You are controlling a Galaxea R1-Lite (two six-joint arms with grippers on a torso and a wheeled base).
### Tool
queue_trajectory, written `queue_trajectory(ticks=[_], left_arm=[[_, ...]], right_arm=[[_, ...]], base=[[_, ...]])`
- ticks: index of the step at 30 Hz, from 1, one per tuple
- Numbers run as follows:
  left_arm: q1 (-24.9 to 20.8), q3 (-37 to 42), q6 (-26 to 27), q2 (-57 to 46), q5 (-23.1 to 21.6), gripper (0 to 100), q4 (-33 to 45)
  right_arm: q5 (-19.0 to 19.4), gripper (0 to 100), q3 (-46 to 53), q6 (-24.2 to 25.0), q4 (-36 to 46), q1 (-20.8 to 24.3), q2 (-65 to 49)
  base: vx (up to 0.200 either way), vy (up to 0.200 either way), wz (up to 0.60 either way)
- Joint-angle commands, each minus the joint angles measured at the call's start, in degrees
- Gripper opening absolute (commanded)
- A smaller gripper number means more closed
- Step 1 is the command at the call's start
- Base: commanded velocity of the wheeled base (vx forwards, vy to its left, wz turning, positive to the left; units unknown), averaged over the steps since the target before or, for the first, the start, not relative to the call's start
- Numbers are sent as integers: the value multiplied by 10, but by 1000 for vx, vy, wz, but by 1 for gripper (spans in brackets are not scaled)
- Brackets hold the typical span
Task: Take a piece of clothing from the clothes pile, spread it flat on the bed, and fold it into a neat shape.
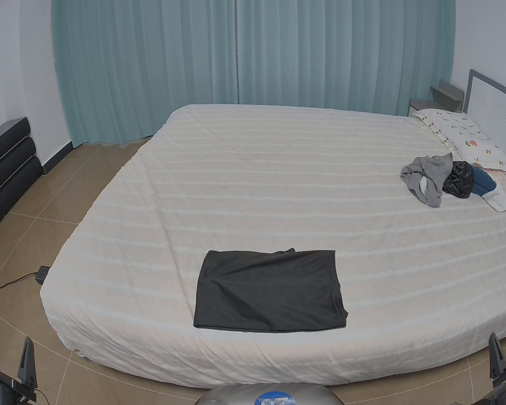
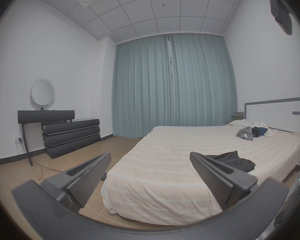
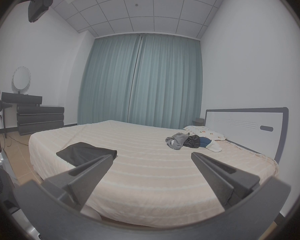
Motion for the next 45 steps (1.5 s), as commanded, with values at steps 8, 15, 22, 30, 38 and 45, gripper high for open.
queue_trajectory(ticks=[8,15,22,30,38,45], left_arm=[[1,8,-3,-8,-72,100,1],[0,8,6,-8,-92,100,34],[0,8,4,-8,-93,100,35],[0,8,2,-8,-88,100,34],[0,7,2,-8,-89,100,35],[1,8,0,-8,-89,100,34]], right_arm=[[24,100,7,61,45,-2,-5],[26,100,7,61,44,-1,-6],[28,100,8,72,43,0,-6],[30,100,7,72,44,4,-6],[31,100,7,72,45,7,7],[31,100,7,72,45,4,-3]], base=[[0,0,0],[0,0,0],[0,0,0],[0,0,0],[0,0,0],[0,0,0]])
